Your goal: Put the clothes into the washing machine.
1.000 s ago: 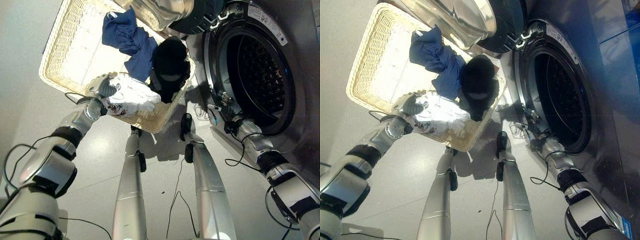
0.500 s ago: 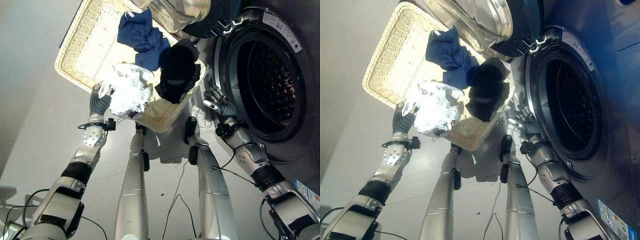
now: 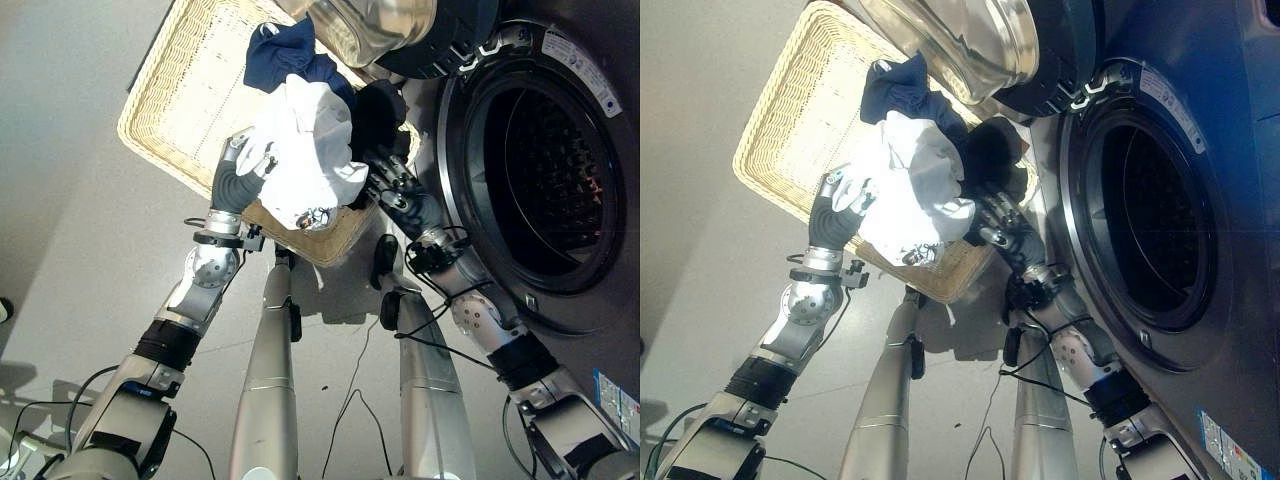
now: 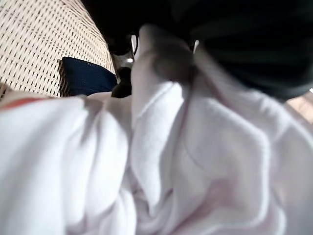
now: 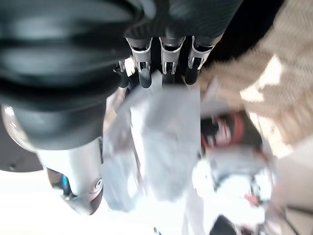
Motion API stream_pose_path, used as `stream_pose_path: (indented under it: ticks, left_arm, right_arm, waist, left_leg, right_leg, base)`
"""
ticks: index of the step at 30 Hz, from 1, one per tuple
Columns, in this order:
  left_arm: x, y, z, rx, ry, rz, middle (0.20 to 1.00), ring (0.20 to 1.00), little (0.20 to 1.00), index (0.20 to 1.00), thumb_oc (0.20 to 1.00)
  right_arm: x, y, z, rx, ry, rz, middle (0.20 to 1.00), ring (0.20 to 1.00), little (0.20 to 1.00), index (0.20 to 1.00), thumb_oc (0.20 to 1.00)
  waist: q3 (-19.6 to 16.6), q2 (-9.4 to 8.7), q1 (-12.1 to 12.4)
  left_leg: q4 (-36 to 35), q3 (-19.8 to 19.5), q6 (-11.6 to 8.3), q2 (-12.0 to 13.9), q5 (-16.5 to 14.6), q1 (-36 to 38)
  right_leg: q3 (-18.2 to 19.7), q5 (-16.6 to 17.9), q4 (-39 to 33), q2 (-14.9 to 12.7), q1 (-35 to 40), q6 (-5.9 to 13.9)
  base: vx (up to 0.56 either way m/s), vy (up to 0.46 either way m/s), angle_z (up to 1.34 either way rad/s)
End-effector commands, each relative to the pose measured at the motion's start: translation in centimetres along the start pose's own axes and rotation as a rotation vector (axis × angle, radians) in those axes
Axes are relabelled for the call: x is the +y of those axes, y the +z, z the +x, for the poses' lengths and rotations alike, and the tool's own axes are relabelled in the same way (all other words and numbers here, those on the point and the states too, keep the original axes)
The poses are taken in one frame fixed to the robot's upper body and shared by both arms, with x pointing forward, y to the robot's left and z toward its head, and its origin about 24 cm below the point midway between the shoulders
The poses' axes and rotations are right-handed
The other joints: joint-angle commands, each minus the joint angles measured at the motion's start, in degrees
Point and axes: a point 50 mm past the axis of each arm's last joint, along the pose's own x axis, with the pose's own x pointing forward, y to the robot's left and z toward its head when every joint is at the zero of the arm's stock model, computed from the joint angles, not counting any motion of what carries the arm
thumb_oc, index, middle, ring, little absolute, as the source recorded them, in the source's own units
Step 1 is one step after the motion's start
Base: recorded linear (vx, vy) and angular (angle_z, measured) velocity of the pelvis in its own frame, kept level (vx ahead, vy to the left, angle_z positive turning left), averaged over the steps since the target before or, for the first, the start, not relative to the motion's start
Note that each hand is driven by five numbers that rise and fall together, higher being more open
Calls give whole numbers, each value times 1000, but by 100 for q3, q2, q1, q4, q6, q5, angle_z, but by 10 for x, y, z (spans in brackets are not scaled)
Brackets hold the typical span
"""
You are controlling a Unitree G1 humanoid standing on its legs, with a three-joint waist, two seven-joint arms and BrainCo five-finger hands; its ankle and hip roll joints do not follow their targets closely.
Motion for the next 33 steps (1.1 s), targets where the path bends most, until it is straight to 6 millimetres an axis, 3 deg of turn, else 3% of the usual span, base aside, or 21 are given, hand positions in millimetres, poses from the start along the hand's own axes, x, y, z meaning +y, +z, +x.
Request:
stream_pose_path:
  ticks: [1,16,26,31,32,33]
  left_arm:
    - [-15,38,20,-208,-68,-34,200,200,200,200,200]
    - [-29,46,30,-217,-134,-60,200,200,200,200,200]
    - [-47,53,27,-226,-217,-143,200,200,200,200,200]
    - [-56,61,23,-287,-259,-56,200,200,200,200,200]
    - [-57,63,23,-305,-268,-22,200,200,200,200,200]
    - [-57,64,22,-316,-269,-8,200,200,200,200,200]
  right_arm:
    - [32,10,7,-52,170,79,1000,1000,1000,1000,1000]
    - [77,11,22,-31,361,146,1000,1000,1000,1000,1000]
    - [85,14,25,-80,340,127,1000,1000,1000,1000,1000]
    - [82,18,25,-100,288,120,1000,1000,1000,1000,1000]
    - [81,18,24,-101,272,126,736,736,736,736,736]
    - [80,19,24,-102,265,126,586,586,586,586,586]
  waist:
    - [-110,10,193]
    - [-110,75,285]
    - [-110,80,283]
    - [-110,73,280]
    - [-110,68,275]
    - [-110,67,273]
  left_leg:
    - [693,90,187,-427,-765,-15]
    - [698,90,205,-479,-712,-17]
    - [695,149,220,-490,-698,-24]
    - [667,169,234,-493,-683,-40]
    - [655,168,238,-493,-679,-28]
    - [653,167,239,-498,-676,-26]
  right_leg:
    - [-156,993,-1360,141,389,632]
    - [-241,1017,-1299,117,351,608]
    - [-277,1053,-1326,131,338,612]
    - [-295,1072,-1350,152,321,608]
    - [-300,1075,-1351,156,328,603]
    - [-302,1080,-1356,159,332,603]
  base:
    - [11,-26,4]
    - [10,-21,3]
    - [0,0,0]
    - [0,0,0]
    - [0,0,0]
    - [0,0,0]
